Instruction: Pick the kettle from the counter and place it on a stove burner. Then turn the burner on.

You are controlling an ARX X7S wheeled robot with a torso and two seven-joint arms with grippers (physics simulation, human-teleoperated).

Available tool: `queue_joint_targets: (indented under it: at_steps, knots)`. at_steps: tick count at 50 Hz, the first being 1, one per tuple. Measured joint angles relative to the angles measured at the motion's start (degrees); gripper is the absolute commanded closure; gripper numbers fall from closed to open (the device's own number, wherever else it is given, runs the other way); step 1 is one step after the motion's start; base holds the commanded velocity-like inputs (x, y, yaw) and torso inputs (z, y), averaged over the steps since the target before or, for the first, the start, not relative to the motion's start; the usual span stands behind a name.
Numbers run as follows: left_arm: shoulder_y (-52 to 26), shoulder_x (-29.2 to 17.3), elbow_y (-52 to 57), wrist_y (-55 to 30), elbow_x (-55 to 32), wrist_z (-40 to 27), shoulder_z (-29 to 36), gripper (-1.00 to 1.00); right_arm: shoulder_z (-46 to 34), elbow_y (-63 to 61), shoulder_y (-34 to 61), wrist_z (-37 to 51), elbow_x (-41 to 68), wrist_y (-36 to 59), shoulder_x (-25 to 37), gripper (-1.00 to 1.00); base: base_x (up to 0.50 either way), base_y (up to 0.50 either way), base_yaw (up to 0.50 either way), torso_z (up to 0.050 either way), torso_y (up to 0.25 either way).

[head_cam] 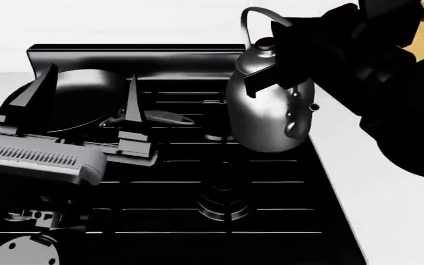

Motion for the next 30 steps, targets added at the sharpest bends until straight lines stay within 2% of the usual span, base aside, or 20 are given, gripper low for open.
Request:
queue_joint_targets:
  at_steps: [9,30]
  knots:
    - [-0.1,-0.2,0.1,0.0,-0.2,-0.3,0.1,-1.0,-0.4,0.2,-0.1,0.0,0.1,-0.3,0.2,1.0,-0.14,0.5,0.0,0.002,0.0]
    - [-0.2,-0.7,0.0,0.2,-0.6,-0.8,0.3,-1.0,-0.3,0.6,-1.0,0.1,0.7,-2.0,0.6,1.0,0.0,0.0,0.0,0.0,0.001]
